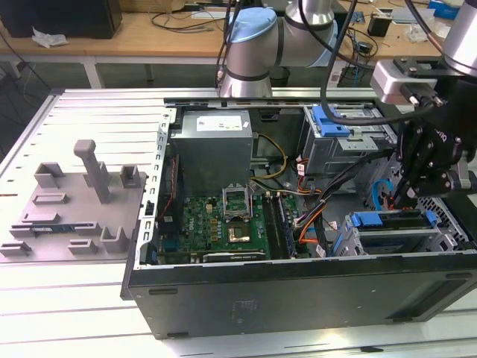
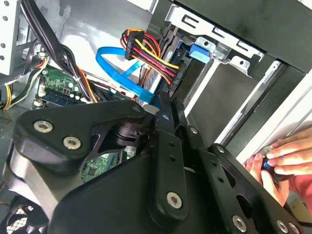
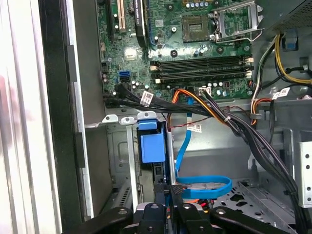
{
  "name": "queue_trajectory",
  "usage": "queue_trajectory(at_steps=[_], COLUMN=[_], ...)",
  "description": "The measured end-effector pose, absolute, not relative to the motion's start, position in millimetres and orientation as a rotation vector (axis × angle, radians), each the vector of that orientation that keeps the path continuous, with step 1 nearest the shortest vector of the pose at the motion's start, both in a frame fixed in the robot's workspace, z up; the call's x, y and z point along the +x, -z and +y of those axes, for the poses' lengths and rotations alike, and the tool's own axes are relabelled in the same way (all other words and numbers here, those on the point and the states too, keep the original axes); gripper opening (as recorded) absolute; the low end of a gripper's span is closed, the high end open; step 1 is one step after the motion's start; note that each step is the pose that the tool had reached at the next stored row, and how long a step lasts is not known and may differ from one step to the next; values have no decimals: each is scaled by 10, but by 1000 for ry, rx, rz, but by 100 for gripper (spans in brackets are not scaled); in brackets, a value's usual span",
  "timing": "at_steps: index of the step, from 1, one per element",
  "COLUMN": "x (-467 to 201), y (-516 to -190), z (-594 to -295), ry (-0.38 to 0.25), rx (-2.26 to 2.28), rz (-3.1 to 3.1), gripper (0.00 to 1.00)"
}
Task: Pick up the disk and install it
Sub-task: 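Insert the second disk wire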
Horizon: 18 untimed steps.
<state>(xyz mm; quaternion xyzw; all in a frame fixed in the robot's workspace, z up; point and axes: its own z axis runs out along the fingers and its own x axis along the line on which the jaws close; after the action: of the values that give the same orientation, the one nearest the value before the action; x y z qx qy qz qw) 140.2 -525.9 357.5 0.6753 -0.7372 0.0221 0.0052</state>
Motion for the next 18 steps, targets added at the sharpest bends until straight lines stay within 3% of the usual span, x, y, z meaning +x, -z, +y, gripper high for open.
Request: queue_trajectory(at_steps=[18], x=[1392], y=[-3499], z=[-5337], ry=[-41], rx=[2174], rz=[-2308], gripper=[16])
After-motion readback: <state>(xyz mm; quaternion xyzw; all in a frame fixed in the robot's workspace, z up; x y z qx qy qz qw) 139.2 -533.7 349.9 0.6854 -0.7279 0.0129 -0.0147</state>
